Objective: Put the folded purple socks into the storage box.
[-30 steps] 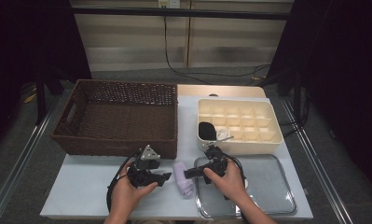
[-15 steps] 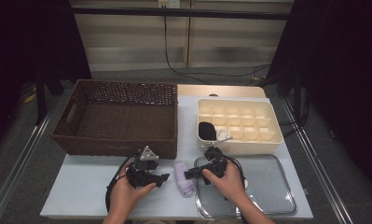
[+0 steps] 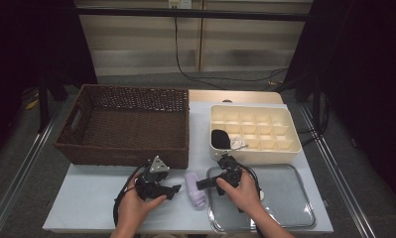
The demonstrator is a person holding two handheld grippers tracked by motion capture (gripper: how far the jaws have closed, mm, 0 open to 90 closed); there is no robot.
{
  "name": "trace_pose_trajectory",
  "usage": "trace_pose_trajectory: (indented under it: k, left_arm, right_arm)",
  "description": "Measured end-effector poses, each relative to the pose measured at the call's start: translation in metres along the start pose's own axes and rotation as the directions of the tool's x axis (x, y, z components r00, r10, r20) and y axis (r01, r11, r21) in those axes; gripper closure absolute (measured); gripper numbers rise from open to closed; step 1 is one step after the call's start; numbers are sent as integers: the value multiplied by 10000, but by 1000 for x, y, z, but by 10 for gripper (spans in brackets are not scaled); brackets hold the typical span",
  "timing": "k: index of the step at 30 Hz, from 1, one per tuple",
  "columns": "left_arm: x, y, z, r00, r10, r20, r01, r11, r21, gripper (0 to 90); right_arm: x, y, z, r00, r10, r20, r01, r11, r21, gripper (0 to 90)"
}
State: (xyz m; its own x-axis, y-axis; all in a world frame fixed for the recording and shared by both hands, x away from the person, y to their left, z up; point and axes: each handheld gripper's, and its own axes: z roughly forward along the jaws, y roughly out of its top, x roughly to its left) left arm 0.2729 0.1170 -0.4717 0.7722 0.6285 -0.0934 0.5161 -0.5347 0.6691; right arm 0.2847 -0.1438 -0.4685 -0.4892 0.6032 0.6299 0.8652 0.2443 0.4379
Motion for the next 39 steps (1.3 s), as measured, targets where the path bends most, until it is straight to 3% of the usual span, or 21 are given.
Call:
trace_pose_trajectory:
  k: [3, 13, 16, 21, 26, 39]
  left_arm:
    - [0, -1, 2, 9999, 69, -75, -71, 9998, -167, 315]
    - [0, -4, 7, 9994, 198, -280, -204, 9995, -222, 275]
    - [-2, -7, 9, 9986, 407, -340, -421, 9983, -406, 248]
    - [-4, -9, 10, 9975, 566, -428, -588, 9969, -516, 215]
    - [-4, -12, 10, 9974, 549, -459, -583, 9955, -747, 205]
    - [-4, -13, 10, 9975, 555, -448, -587, 9956, -734, 202]
  right_arm:
    - [3, 5, -8, 9997, 147, -181, -148, 9999, -54, 791]
    - [0, 23, -53, 9991, -9, 416, 26, 9992, -400, 791]
    - [-2, 30, -70, 9972, -24, 753, 68, 9983, -583, 791]
    - [-9, 40, -92, 9944, 172, 1047, -80, 9961, -882, 790]
    - [-15, 46, -108, 9895, 298, 1417, -144, 9940, -1085, 790]
    - [-27, 60, -134, 9773, 535, 2050, -204, 9869, -1602, 789]
